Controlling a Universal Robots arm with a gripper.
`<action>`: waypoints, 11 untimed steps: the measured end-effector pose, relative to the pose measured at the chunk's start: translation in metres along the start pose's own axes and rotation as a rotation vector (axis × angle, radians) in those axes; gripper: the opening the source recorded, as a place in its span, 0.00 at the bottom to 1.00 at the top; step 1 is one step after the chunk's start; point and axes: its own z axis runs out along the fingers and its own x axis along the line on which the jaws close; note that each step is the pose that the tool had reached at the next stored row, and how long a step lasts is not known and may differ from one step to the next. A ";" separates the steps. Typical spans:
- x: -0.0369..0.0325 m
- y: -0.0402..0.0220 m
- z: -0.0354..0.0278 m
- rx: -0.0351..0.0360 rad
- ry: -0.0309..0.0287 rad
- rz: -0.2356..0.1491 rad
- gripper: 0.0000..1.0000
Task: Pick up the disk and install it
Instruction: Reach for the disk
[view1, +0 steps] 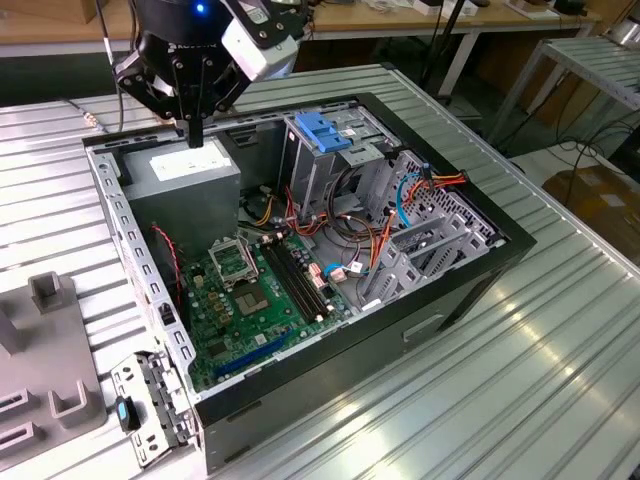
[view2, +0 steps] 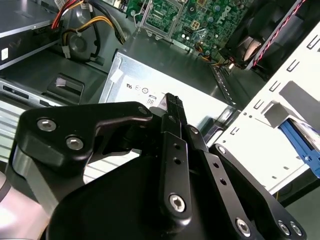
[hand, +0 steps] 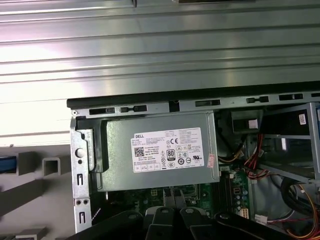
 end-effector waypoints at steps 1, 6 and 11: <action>0.0004 0.0000 0.0000 0.0000 0.0000 0.000 0.11; 0.0033 -0.0003 0.0000 0.0000 0.0000 0.000 0.11; 0.0052 -0.0004 0.0001 0.0000 0.0000 0.000 0.11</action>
